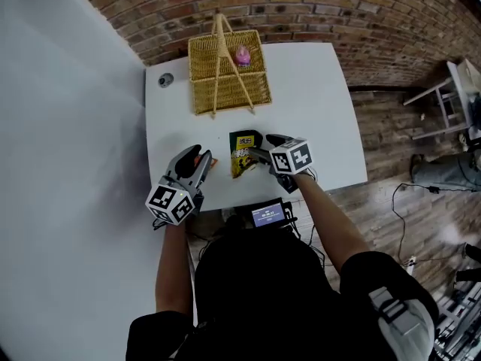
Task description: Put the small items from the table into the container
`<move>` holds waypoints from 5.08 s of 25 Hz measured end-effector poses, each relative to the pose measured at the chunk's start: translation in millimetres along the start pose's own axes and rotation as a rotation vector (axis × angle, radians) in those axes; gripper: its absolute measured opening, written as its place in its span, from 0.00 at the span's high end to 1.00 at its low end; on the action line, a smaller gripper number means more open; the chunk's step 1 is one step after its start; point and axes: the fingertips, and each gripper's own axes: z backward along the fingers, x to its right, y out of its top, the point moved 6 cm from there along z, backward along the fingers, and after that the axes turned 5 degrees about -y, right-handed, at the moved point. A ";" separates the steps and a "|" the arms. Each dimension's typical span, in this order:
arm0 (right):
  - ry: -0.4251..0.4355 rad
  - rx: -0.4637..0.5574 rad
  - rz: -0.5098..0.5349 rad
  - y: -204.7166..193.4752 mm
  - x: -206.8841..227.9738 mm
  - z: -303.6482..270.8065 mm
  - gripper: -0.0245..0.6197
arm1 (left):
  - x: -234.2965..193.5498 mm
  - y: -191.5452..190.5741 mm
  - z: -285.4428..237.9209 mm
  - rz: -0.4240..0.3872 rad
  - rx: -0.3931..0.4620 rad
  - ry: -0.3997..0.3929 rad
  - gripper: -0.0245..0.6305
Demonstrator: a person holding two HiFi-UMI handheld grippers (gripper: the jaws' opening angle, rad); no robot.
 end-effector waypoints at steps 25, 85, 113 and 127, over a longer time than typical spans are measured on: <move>-0.011 -0.025 -0.115 -4.6 -11.8 -26.1 0.79 | -6.2 -10.8 34.9 0.018 -0.018 0.036 0.78; -0.137 0.234 0.035 109.8 39.6 80.8 0.80 | 5.1 32.1 -61.4 -0.047 0.020 -0.120 0.78; -0.139 0.221 0.091 188.2 83.0 10.2 0.80 | -27.1 33.9 -92.6 0.003 -0.010 -0.090 0.78; -0.131 0.236 0.049 186.1 90.5 -27.4 0.80 | -33.4 26.5 -89.0 0.024 -0.022 -0.068 0.78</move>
